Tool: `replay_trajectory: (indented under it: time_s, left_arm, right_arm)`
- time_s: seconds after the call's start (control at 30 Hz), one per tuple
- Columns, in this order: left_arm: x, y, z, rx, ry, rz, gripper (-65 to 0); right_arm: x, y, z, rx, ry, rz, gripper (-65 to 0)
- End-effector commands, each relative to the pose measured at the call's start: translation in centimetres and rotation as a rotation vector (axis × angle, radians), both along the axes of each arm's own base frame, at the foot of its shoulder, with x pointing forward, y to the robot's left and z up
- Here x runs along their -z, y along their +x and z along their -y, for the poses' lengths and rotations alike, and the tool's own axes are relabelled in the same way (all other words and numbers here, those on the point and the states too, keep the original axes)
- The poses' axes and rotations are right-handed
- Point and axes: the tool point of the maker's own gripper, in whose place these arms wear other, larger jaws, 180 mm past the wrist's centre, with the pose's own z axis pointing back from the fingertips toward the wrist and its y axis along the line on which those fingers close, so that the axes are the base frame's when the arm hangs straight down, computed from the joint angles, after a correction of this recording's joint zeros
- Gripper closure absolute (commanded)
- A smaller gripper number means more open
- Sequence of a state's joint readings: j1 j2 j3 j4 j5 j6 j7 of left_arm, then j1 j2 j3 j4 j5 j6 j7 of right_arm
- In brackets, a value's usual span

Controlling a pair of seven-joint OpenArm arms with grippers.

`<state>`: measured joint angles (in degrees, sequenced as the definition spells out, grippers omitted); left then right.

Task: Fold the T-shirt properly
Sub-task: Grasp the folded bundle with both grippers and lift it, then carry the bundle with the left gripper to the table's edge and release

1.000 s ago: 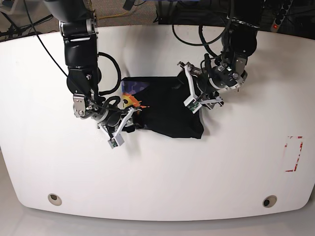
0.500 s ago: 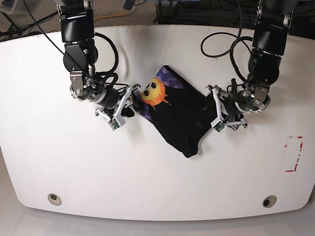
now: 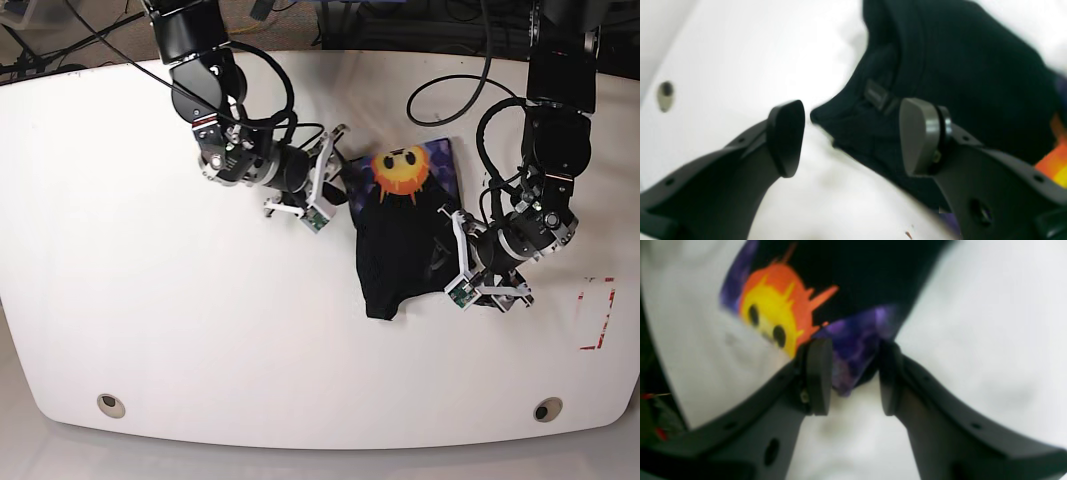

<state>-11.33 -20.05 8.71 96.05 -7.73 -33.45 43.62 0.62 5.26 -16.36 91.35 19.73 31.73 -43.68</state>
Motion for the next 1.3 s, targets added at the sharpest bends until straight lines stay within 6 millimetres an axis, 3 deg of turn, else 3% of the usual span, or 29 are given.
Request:
replay_trajectory:
  time_s: [0.0,0.17,0.27,0.5,0.63,0.83,0.93,1.1,1.27]
  left_arm:
    - [-1.6,-0.1,0.8,0.019,-0.019,0.05,-41.4]
    - [-0.7,-1.3,2.8,0.027,-0.066,0.029,-41.7]
    - [-0.4,-1.2,3.0,-0.036,-0.116,0.023,-41.9]
    - [1.5,-1.1,4.4,-0.252,-0.288,-0.032,-49.7]
    - [3.1,-1.1,5.2,-0.321,-0.35,-0.064,-50.0]
    - [7.8,-2.3,5.0,-0.397,-0.382,-0.15,-50.0]
    - [10.9,-3.1,3.3,-0.432,-0.34,-0.215,-50.0]
    - [13.1,-4.0,-0.6,-0.468,-0.251,-0.257,-50.3]
    - [12.8,-5.2,-9.7,-0.484,-0.073,-0.246,-50.3]
  right_arm:
    - [-2.2,0.7,-2.3,-0.013,0.083,0.041,-20.9]
    - [-2.2,0.7,-3.5,-0.032,0.095,0.033,-20.9]
    - [-3.0,1.0,-3.0,-0.029,0.094,0.06,-20.9]
    - [-3.2,2.4,2.7,0.03,0.01,0.118,-20.9]
    - [-3.3,3.7,5.5,0.11,0.0,0.125,-21.1]
    - [-3.6,4.6,8.9,0.157,-0.02,0.152,-21.1]
    - [-3.6,4.8,10.4,0.198,-0.02,0.153,-21.1]
    - [-3.7,5.0,11.8,0.239,-0.026,0.157,-21.1]
    - [-5.6,4.5,12.7,0.239,-0.069,0.205,-21.1]
